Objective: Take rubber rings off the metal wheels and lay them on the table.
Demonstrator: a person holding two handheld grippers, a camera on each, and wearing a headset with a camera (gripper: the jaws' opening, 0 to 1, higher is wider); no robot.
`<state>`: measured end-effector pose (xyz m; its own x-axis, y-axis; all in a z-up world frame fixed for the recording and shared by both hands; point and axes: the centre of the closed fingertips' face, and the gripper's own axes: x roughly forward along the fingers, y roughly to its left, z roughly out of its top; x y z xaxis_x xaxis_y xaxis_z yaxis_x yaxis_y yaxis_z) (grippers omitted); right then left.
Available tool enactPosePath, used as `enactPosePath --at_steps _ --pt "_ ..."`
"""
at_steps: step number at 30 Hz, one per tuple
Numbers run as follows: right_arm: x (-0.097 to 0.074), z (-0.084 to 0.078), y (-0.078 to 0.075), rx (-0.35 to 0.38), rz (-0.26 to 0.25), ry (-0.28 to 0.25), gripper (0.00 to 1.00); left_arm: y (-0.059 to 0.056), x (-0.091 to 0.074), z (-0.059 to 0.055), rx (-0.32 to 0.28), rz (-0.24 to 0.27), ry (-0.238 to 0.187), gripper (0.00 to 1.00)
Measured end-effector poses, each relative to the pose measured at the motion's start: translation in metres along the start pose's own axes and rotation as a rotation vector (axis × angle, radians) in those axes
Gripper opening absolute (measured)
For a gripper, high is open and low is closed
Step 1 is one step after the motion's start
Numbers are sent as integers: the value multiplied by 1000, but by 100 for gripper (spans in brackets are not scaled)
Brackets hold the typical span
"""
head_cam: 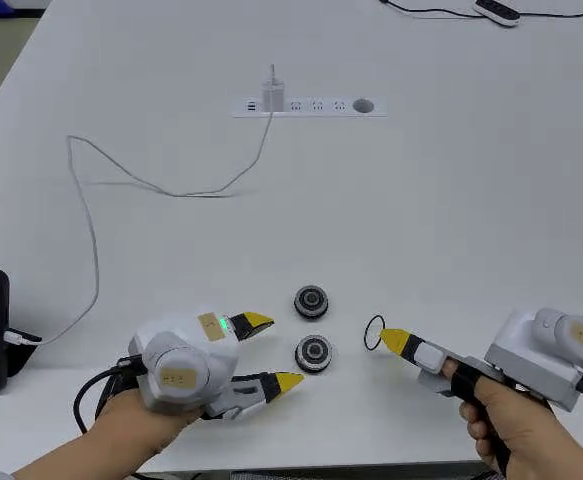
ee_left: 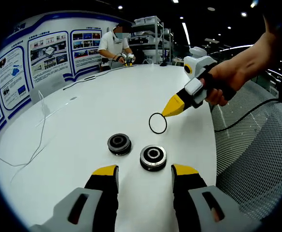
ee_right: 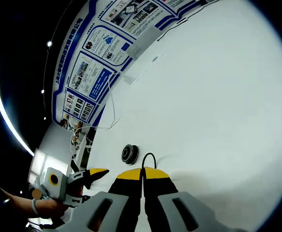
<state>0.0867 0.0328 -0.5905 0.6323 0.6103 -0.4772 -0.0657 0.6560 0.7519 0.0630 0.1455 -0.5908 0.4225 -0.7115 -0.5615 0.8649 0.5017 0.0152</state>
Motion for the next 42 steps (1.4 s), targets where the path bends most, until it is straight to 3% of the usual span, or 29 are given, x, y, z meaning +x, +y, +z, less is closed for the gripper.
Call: enactPosePath --at_steps 6,8,17,26,35,42 --pt "-1 -2 -11 -111 -69 18 2 1 0 -2 0 -1 4 45" --pt "0 -2 -12 -119 -72 19 3 0 0 -2 -2 -2 5 45" --pt "-2 -4 -20 -249 -137 47 19 1 1 0 0 -1 3 44" --pt "-5 -1 -22 -362 -188 50 28 1 2 1 1 -4 1 43" --pt "1 -10 -3 -296 -100 54 29 0 3 3 3 -8 -4 41" --pt "6 -21 8 -274 -62 71 27 0 4 5 6 -10 -8 37"
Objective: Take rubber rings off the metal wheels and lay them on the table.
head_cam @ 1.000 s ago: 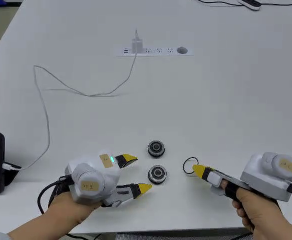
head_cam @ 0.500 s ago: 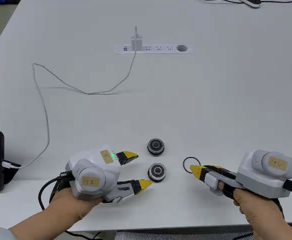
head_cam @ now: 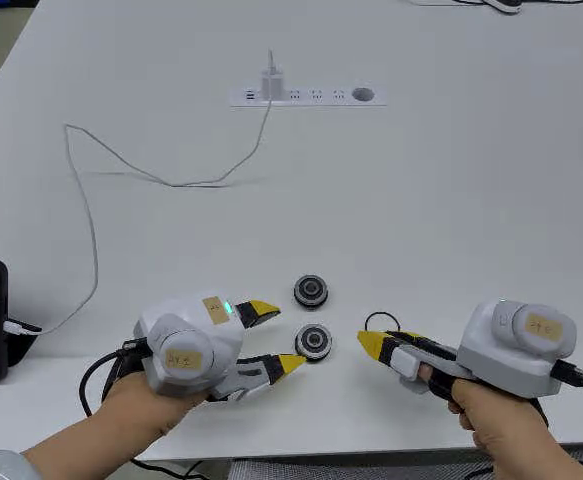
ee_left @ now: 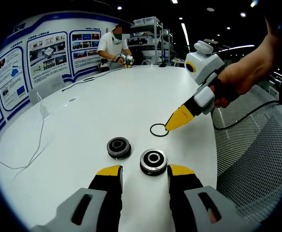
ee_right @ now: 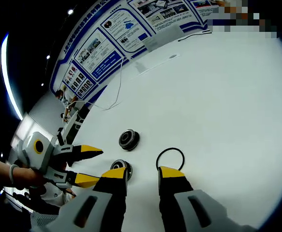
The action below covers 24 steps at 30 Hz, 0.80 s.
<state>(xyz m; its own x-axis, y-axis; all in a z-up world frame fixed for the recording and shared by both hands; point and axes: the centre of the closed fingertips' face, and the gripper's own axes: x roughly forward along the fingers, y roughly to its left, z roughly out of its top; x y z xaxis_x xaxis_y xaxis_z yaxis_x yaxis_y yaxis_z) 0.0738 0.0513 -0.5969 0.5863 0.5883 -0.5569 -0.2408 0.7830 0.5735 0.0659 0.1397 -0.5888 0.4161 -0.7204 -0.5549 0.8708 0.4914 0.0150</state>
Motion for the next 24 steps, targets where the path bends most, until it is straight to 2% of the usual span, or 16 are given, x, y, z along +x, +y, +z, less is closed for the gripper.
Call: enactPosePath --at_steps 11,24 --pt "9 -7 21 -1 54 21 22 -6 8 9 3 -19 -13 32" --pt "11 -12 27 -1 76 36 21 -8 20 9 32 -38 8 22"
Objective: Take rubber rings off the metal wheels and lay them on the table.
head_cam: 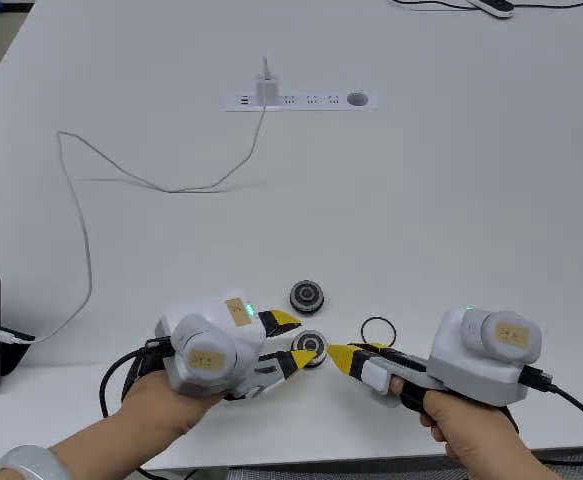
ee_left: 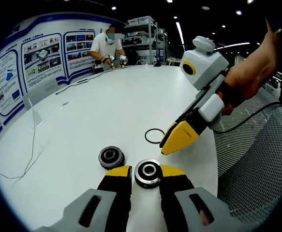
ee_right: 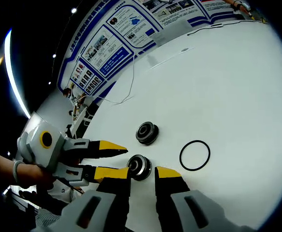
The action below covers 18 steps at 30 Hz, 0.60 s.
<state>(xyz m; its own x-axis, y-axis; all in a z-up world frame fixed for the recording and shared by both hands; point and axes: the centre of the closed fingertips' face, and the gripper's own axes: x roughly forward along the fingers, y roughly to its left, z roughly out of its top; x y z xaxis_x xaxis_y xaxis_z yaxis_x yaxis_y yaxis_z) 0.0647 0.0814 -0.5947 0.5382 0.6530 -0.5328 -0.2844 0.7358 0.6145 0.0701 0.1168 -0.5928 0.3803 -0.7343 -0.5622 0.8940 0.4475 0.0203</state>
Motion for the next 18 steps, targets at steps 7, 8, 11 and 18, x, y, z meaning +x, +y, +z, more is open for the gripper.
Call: enactPosePath --at_steps 7,8,11,18 --pt "-1 -1 -2 6 -2 -2 21 -4 5 -2 17 -12 20 19" --pt "-1 -1 -2 5 -3 -1 21 -4 5 -3 23 -12 26 19" --pt "-1 -1 -2 8 -3 -2 21 -5 7 -3 28 -17 29 18" --pt "-1 -2 -1 13 0 -5 21 -6 9 -4 41 -20 46 17"
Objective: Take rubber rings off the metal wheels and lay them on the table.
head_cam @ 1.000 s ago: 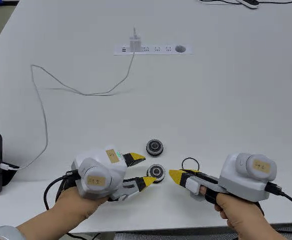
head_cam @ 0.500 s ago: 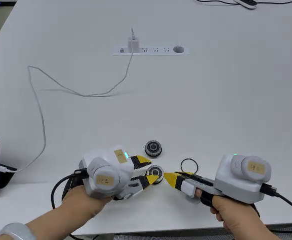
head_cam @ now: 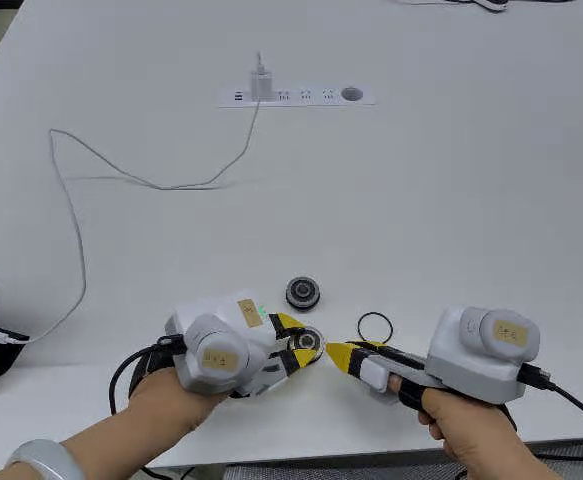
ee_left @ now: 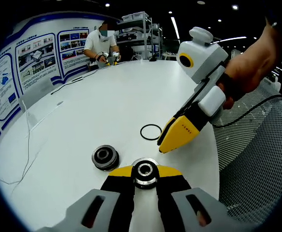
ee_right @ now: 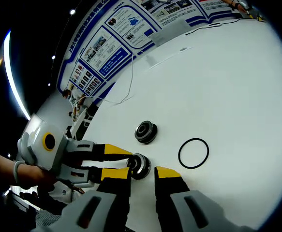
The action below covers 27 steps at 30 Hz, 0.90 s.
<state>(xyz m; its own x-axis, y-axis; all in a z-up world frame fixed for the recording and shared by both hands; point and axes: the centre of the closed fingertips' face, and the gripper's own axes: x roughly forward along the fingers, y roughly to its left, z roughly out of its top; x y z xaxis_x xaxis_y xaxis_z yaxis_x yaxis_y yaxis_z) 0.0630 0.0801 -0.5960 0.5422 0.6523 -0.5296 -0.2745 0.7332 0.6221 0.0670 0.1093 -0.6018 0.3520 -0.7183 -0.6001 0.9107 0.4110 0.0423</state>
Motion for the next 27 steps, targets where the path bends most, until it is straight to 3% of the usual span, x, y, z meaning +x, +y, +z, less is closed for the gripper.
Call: enactPosePath --at_steps 17,27 --pt "7 -2 2 12 12 7 20 -2 0 1 6 -10 7 14" --pt "17 -4 3 67 32 13 21 -1 0 -1 2 -9 10 13"
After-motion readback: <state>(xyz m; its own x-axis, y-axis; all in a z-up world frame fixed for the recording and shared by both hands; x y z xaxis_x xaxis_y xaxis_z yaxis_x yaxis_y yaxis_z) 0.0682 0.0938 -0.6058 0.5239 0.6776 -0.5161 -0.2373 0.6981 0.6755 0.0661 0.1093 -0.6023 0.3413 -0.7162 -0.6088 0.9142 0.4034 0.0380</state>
